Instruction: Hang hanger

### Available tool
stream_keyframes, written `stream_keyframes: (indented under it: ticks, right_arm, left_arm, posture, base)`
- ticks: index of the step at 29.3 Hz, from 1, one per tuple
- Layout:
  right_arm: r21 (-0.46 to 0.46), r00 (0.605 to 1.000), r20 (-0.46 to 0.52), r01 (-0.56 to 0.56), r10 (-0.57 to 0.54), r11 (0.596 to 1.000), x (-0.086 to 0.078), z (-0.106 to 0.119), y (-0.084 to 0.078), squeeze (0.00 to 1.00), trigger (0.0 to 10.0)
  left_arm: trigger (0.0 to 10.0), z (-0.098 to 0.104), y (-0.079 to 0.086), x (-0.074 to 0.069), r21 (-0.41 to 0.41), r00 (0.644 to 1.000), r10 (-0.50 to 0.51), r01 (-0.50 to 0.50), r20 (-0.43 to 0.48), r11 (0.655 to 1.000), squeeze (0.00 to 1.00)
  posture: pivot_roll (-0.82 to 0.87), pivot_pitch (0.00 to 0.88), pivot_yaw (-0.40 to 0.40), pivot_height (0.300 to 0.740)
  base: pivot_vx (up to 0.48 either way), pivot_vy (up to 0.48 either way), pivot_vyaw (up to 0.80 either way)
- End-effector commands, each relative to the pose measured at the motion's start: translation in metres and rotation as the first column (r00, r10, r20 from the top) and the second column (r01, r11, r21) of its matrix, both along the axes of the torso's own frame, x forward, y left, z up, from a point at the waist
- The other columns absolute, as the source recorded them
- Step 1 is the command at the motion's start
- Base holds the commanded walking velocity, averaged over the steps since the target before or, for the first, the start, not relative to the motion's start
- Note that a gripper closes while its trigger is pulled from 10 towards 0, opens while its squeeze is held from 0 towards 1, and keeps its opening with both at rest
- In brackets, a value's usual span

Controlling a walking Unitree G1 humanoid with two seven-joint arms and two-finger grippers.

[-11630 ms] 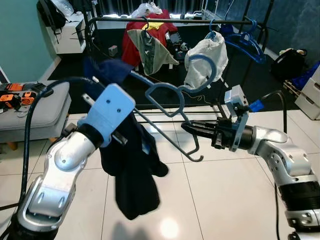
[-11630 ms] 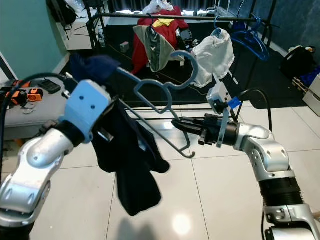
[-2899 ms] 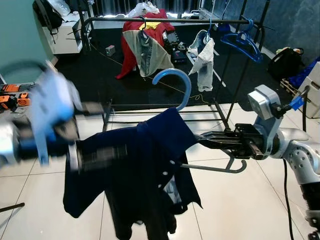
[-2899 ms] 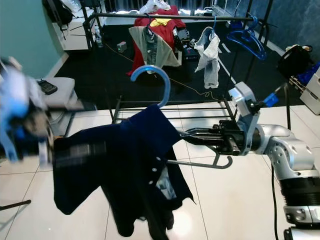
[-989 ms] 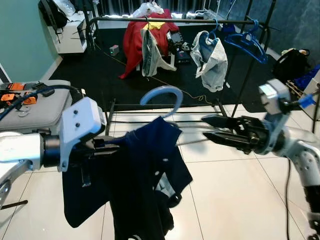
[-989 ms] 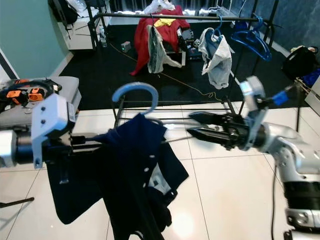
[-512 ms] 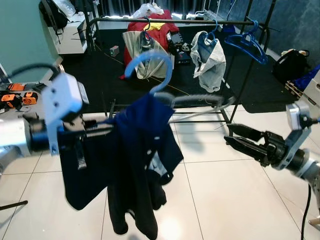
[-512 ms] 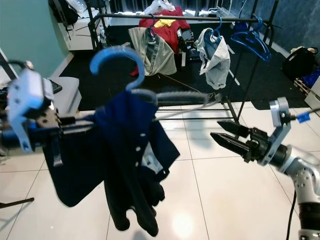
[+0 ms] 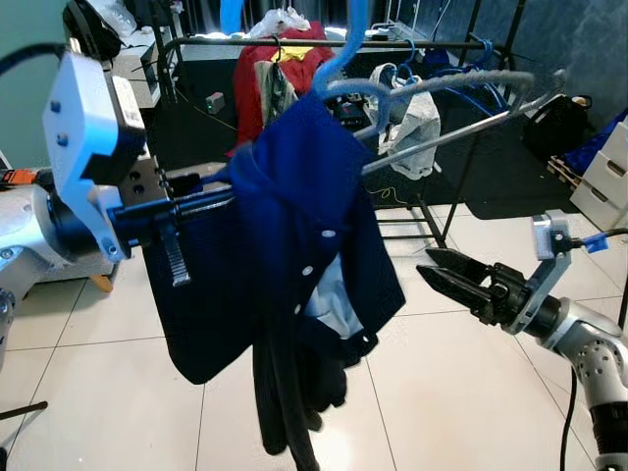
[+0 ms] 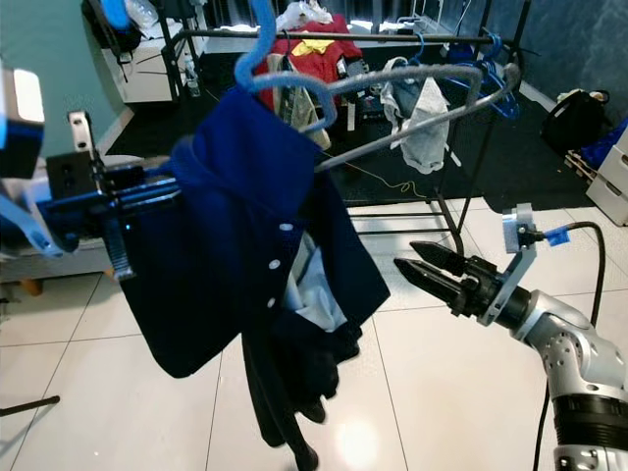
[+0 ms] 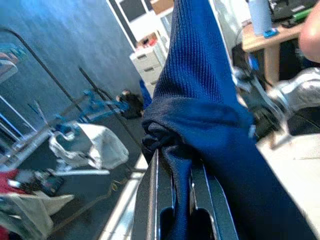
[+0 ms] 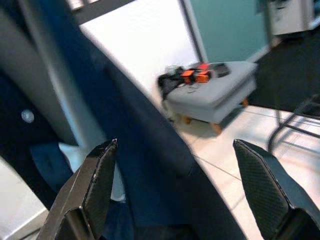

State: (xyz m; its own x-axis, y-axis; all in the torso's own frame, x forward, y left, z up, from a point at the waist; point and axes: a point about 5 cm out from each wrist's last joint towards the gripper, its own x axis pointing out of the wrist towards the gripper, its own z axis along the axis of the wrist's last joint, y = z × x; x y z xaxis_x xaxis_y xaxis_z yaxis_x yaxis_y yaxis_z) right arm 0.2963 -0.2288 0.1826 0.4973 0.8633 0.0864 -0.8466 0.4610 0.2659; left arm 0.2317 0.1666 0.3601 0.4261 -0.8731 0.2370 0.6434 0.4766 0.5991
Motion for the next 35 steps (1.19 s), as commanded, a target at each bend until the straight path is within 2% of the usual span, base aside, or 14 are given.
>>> stream_keyframes:
  ticks: [1, 2, 4, 7, 13, 14, 16, 17, 30, 35]
  right_arm:
    - [-0.022, 0.999, 0.009, -0.043, 0.043, 0.999, -0.001, 0.001, 0.009, 0.00, 10.0]
    - [-0.022, 0.999, 0.009, -0.043, 0.043, 0.999, -0.001, 0.001, 0.009, 0.00, 10.0]
    - [-0.011, 0.992, 0.016, -0.127, 0.127, 0.992, -0.006, 0.004, 0.023, 0.00, 10.0]
    - [-0.010, 0.987, 0.021, -0.161, 0.162, 0.987, -0.008, 0.005, 0.031, 0.00, 10.0]
    - [-0.048, 0.991, 0.017, -0.130, 0.131, 0.990, -0.001, 0.004, 0.034, 0.00, 10.0]
    - [-0.054, 0.993, 0.016, -0.114, 0.115, 0.992, 0.001, 0.003, 0.034, 0.00, 1.3]
    - [-0.056, 0.994, 0.015, -0.106, 0.107, 0.993, 0.002, 0.003, 0.033, 0.00, 1.3]
    - [-0.060, 0.995, 0.013, -0.095, 0.096, 0.994, 0.003, 0.003, 0.033, 0.00, 0.0]
    - [-0.055, 0.995, 0.016, -0.101, 0.102, 0.993, -0.001, 0.005, 0.033, 0.00, 0.0]
    - [-0.022, 0.995, 0.031, -0.099, 0.100, 0.995, -0.001, 0.010, 0.030, 0.00, 0.0]
  left_arm:
    - [10.0, 0.003, -0.004, -0.001, -0.025, 1.000, -0.014, 0.014, 0.025, 1.000, 0.00]
    - [10.0, 0.003, -0.004, -0.001, -0.025, 1.000, -0.014, 0.014, 0.025, 1.000, 0.00]
    - [10.0, 0.004, -0.007, -0.001, -0.031, 1.000, -0.020, 0.021, 0.023, 0.999, 0.00]
    - [10.0, 0.005, -0.010, 0.000, -0.035, 0.999, -0.025, 0.026, 0.025, 0.999, 0.00]
    - [10.0, 0.006, -0.012, 0.000, -0.045, 0.999, -0.024, 0.026, 0.031, 0.999, 0.00]
    - [10.0, 0.006, -0.012, 0.000, -0.050, 0.999, -0.021, 0.023, 0.033, 0.998, 0.00]
    - [10.0, 0.007, -0.012, 0.000, -0.053, 0.999, -0.019, 0.021, 0.034, 0.998, 0.00]
    - [10.0, 0.008, -0.012, 0.001, -0.058, 0.999, -0.011, 0.013, 0.038, 0.998, 0.00]
    - [10.0, 0.012, -0.007, 0.007, -0.086, 0.997, 0.053, -0.048, 0.063, 0.995, 0.00]
    - [10.0, 0.013, -0.004, 0.009, -0.097, 0.994, 0.082, -0.075, 0.070, 0.992, 0.00]
  posture:
    - [-0.06, 0.060, 0.007, 0.740]
    - [-0.06, 0.060, 0.007, 0.740]
    - [-0.06, 0.061, 0.009, 0.740]
    - [-0.06, 0.063, 0.009, 0.740]
    - [-0.06, 0.063, 0.007, 0.740]
    - [-0.06, 0.064, 0.006, 0.740]
    - [-0.06, 0.064, 0.006, 0.740]
    - [-0.06, 0.065, 0.006, 0.740]
    - [-0.06, 0.068, 0.008, 0.740]
    - [-0.07, 0.070, 0.009, 0.740]
  base:
    - [0.000, 0.000, 0.00]
    - [0.000, 0.000, 0.00]
    - [0.000, 0.000, 0.00]
    - [0.000, 0.000, 0.00]
    - [0.000, 0.000, 0.00]
    - [0.000, 0.000, 0.00]
    - [0.000, 0.000, 0.00]
    - [0.000, 0.000, 0.00]
    - [0.000, 0.000, 0.00]
    - [0.000, 0.000, 0.00]
